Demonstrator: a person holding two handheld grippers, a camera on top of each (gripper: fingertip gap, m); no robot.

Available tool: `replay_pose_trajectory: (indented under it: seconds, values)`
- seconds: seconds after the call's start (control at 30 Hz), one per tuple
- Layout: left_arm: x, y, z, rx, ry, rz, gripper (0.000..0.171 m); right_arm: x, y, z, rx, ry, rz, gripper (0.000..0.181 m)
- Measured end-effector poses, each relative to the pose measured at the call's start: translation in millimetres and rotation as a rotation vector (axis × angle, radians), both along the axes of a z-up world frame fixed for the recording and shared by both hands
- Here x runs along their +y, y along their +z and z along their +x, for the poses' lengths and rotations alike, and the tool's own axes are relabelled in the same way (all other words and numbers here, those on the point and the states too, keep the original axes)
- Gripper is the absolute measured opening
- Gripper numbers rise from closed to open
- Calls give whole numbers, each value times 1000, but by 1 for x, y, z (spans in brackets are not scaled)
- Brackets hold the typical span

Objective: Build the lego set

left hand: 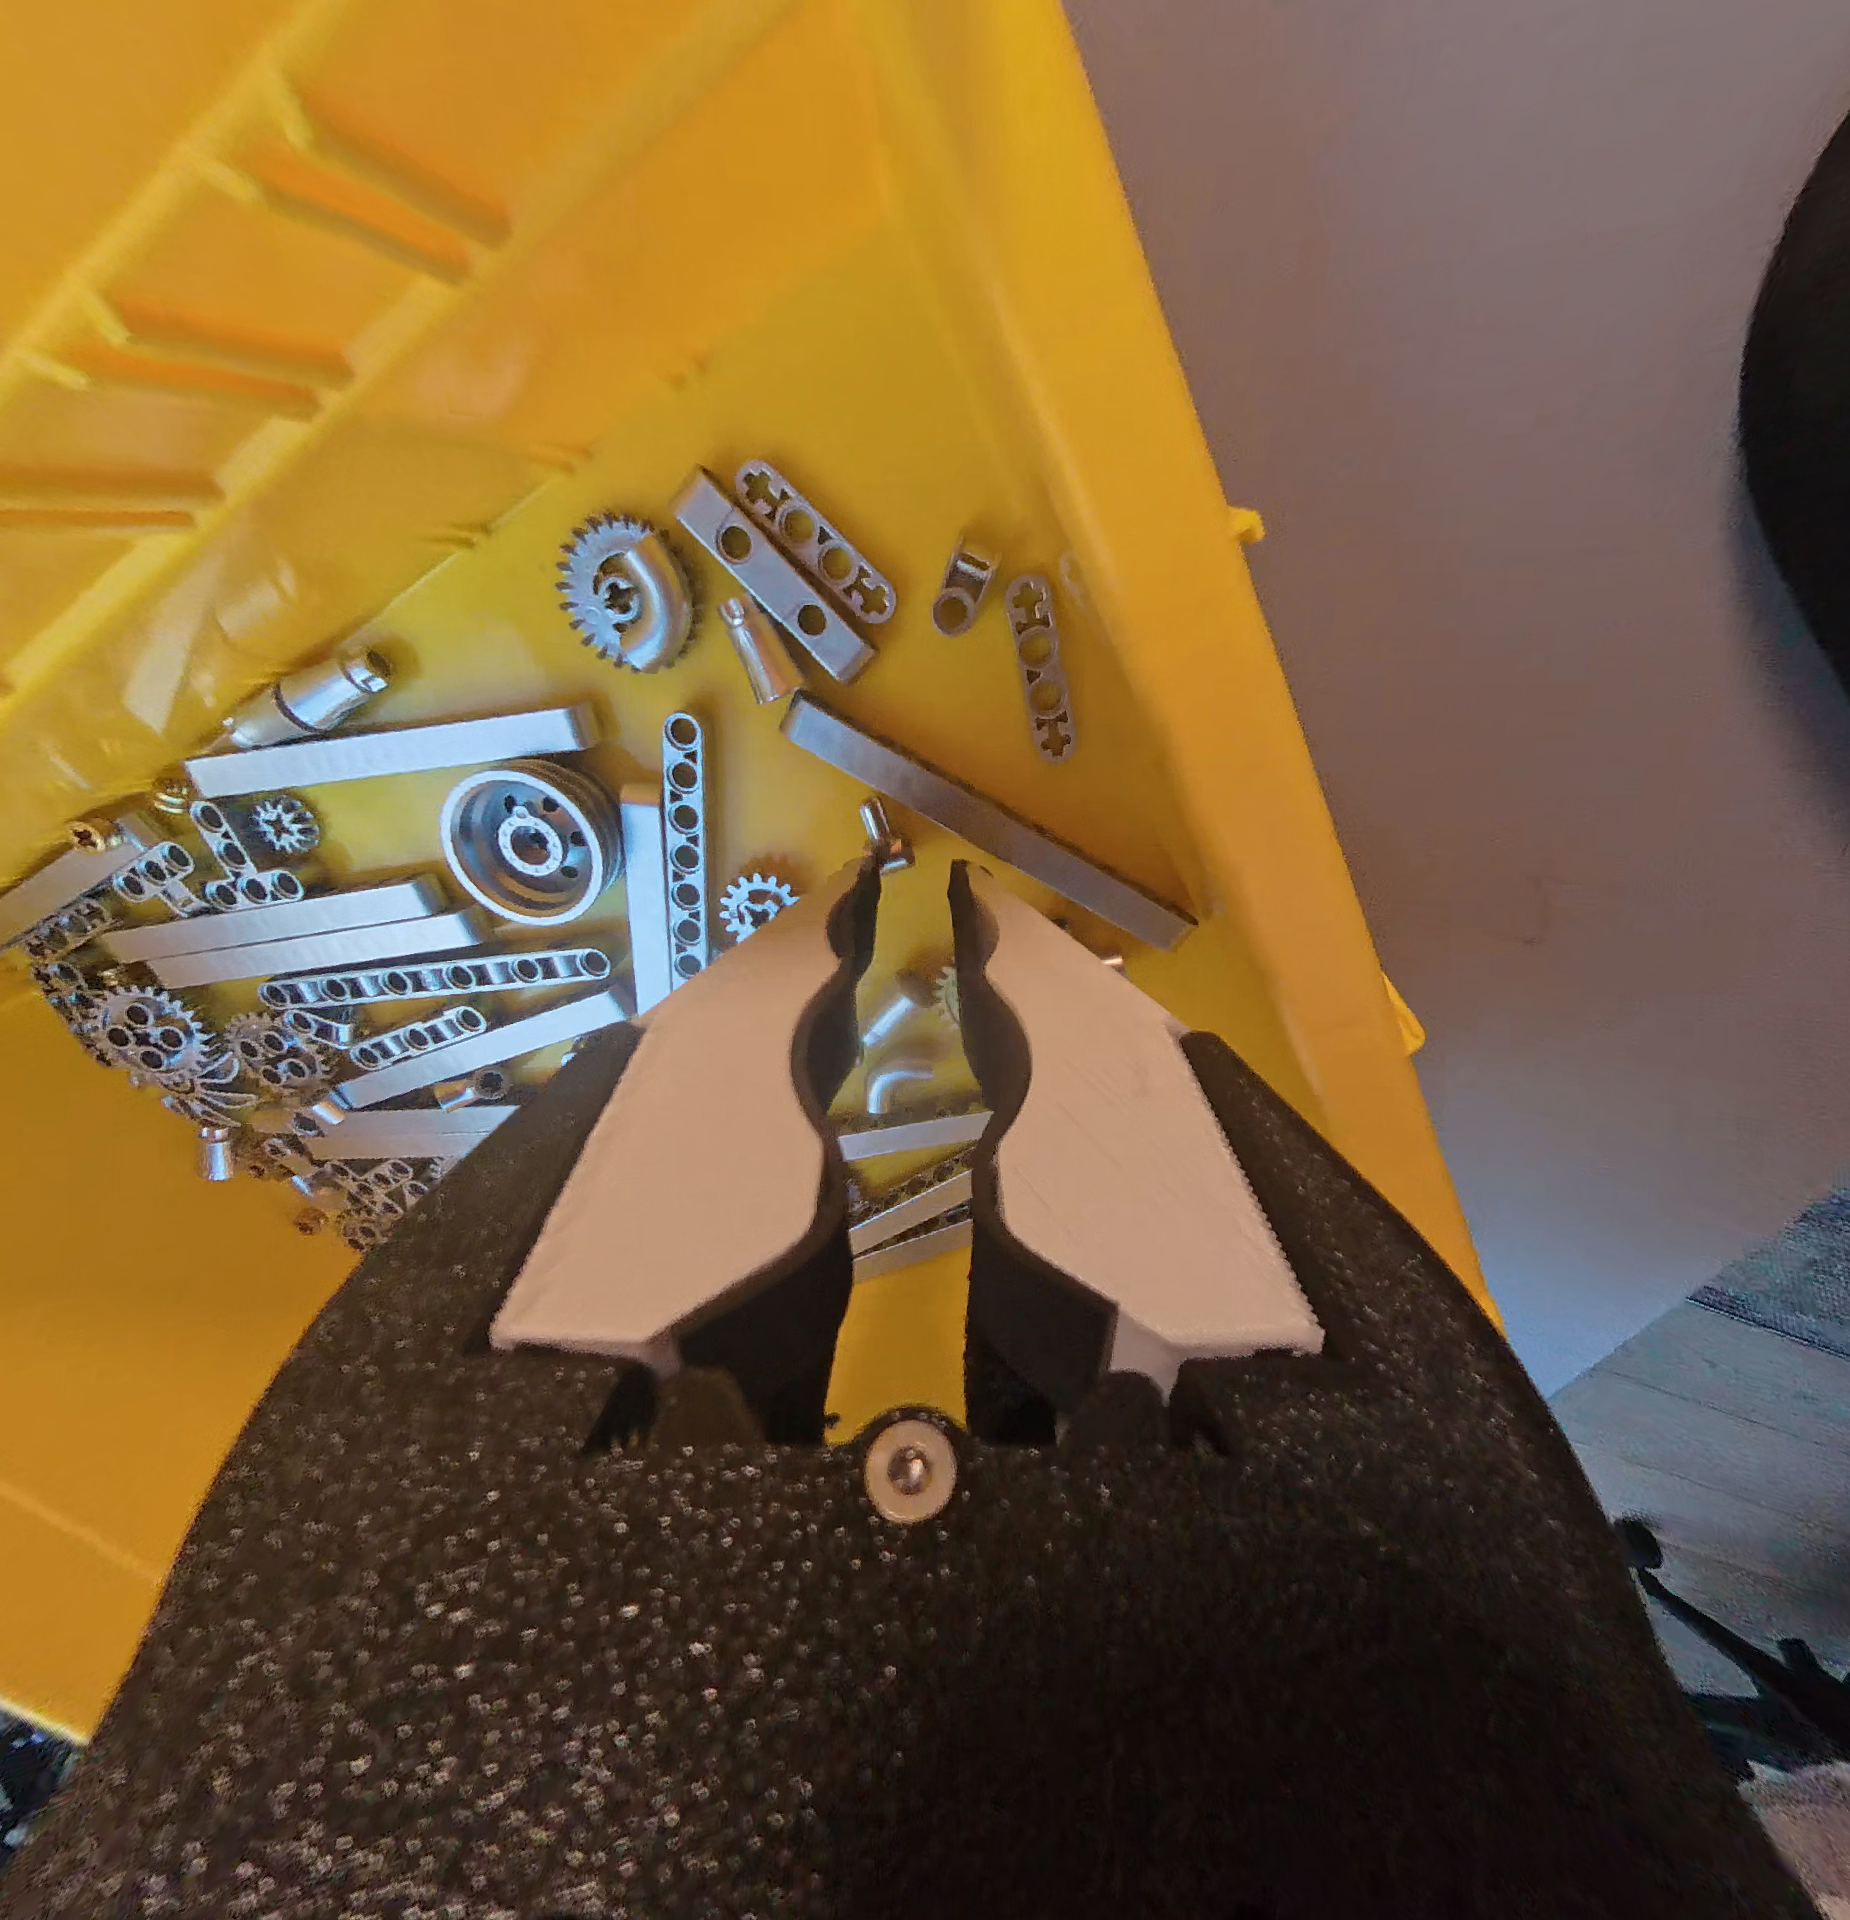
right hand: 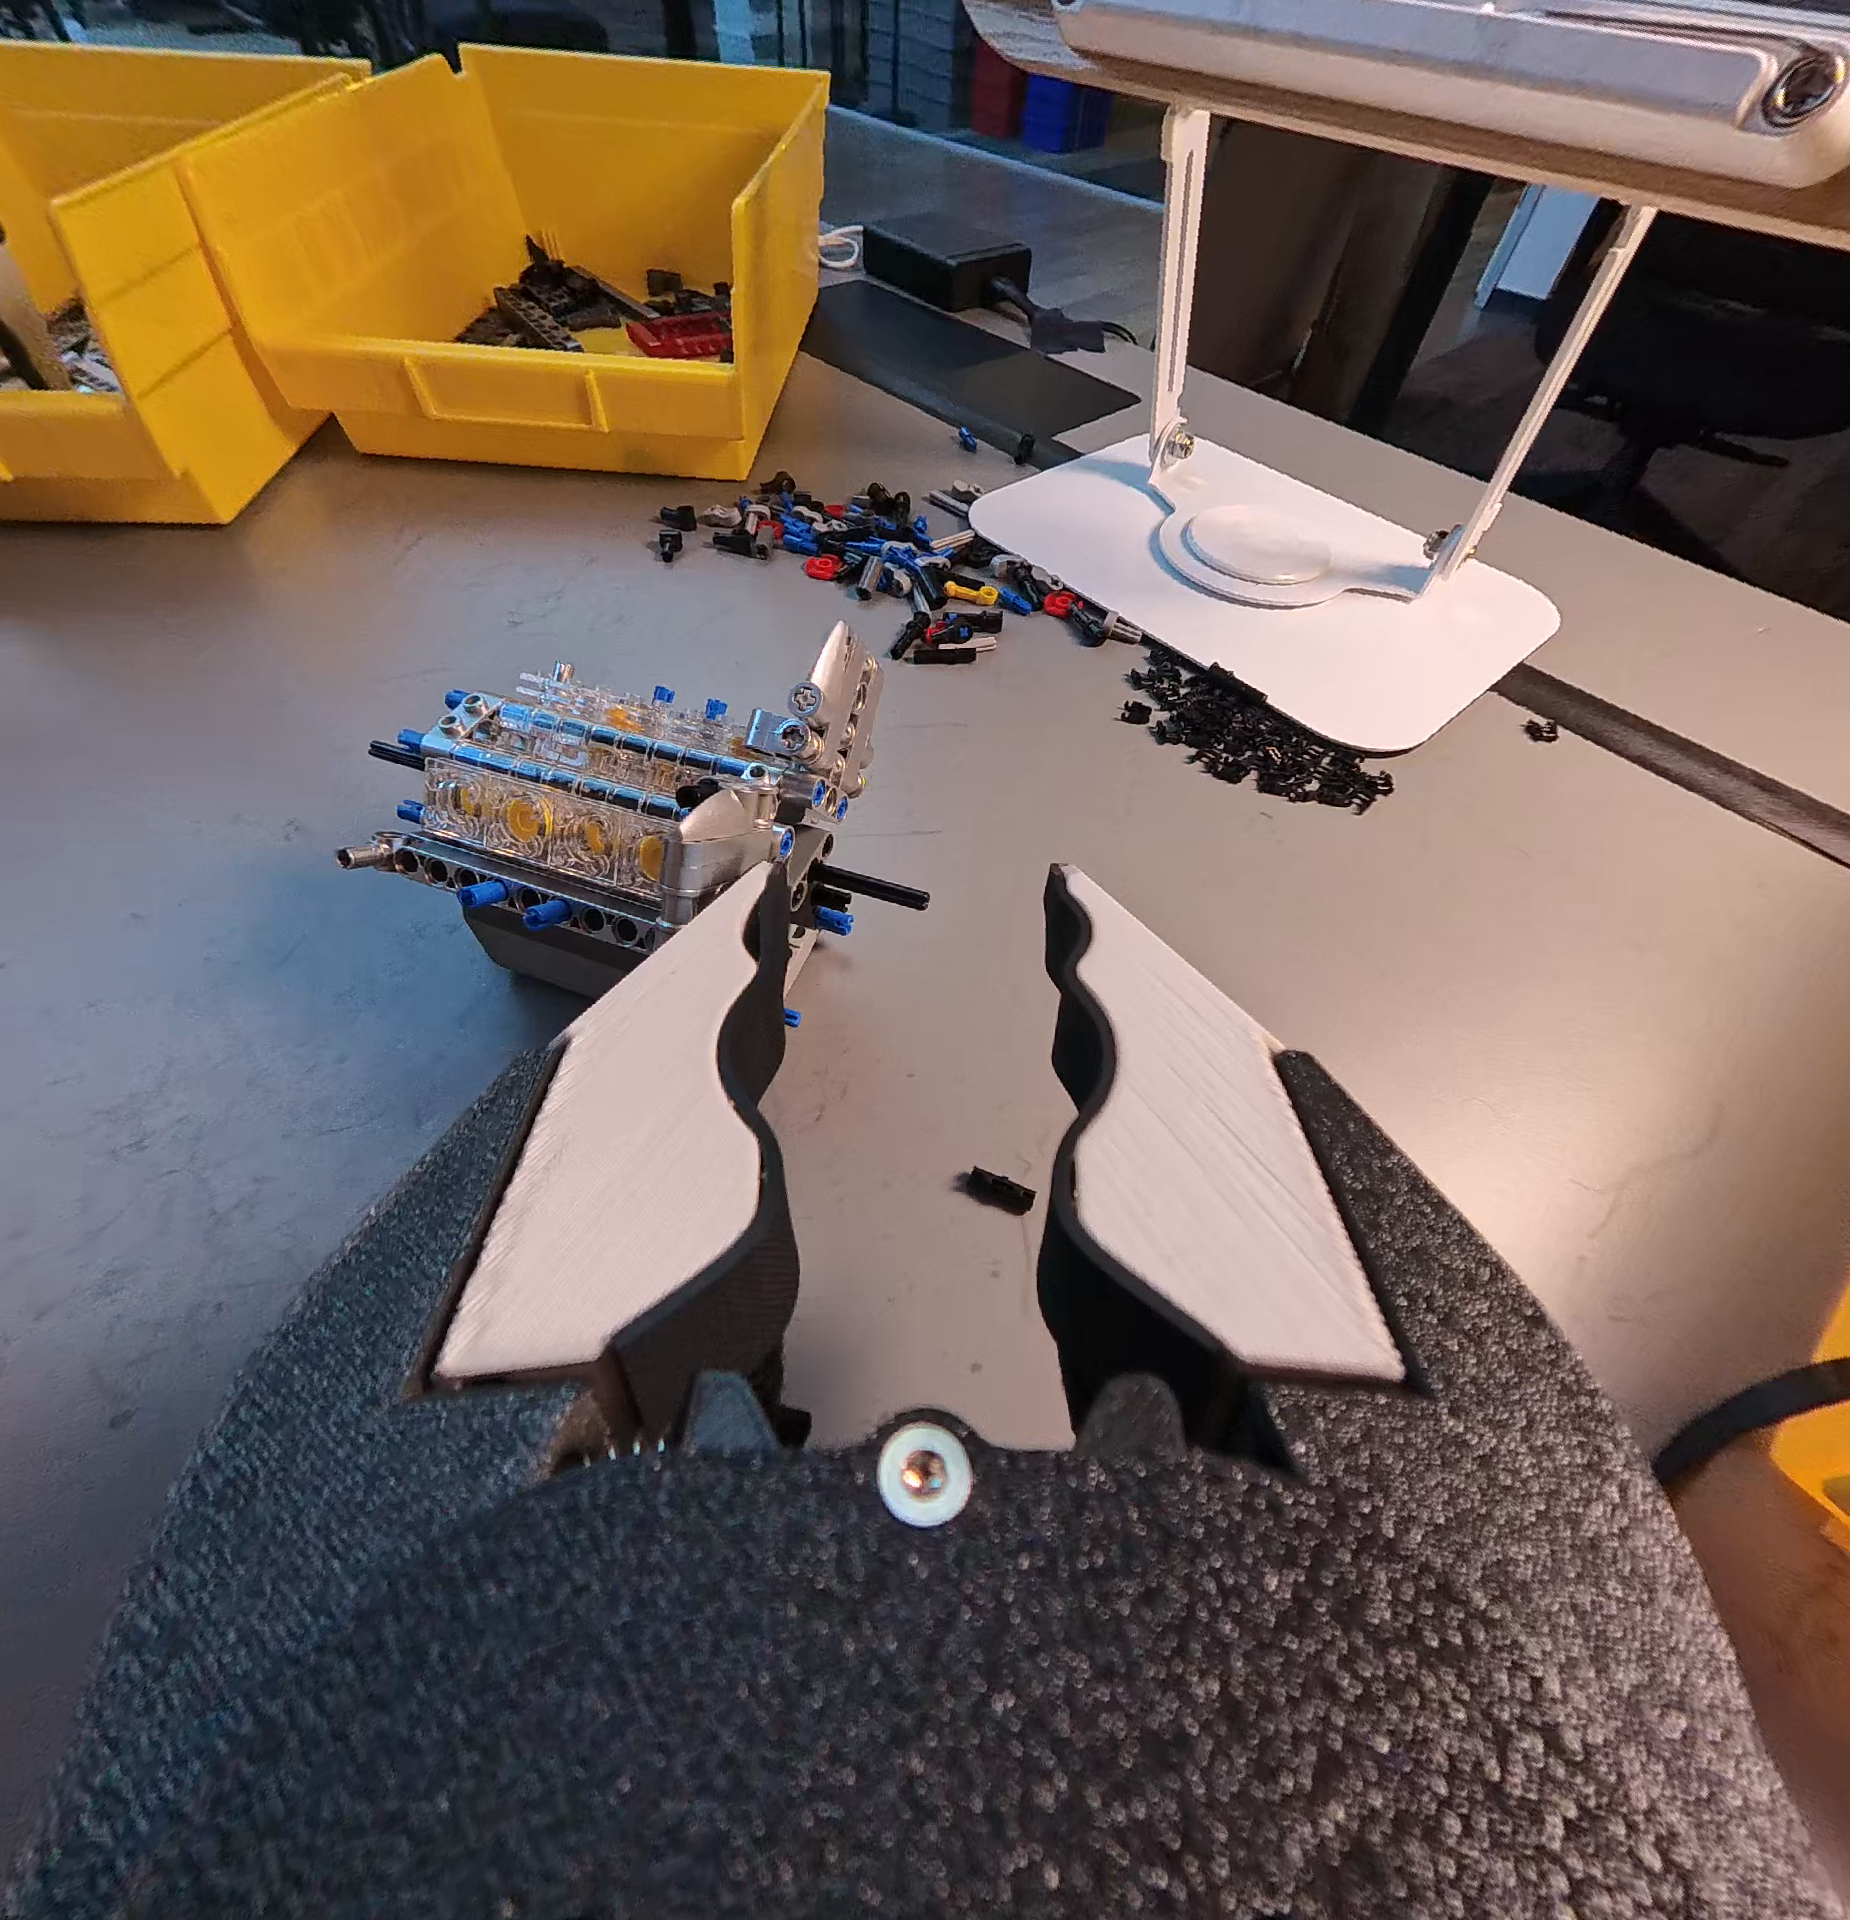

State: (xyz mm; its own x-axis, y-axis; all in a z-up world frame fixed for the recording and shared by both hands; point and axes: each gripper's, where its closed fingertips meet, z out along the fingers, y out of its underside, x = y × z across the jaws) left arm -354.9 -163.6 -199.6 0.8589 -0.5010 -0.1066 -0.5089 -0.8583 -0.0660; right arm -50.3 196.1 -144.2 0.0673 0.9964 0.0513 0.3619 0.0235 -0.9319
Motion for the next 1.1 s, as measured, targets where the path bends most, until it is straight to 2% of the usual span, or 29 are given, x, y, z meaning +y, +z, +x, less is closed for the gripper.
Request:
replay_pose_trajectory:
  seconds: [0.17, 0.33, 0.43, 0.67, 0.93, 1.1]
  values:
    - [3, -5, -5, -5, 41, 1, 15, -1, 1, 1, 4, 5, 5, 48]
    - [7, -5, -3, -19, 46, 14, 5, -2, 0, 1, 2, 10, 1, 48]
    - [7, -5, -4, -10, 56, 19, 6, -2, 1, 1, 4, 13, 1, 48]
    - [11, 0, -2, 8, 35, 42, 20, -3, 1, 2, 5, 20, -5, 47]
    - [14, -5, -2, -32, 53, 25, 15, -3, 0, 3, -4, 22, -2, 47]
    - [15, -1, -5, -24, 70, 76, 14, -3, 0, 3, -3, 24, -2, 46]
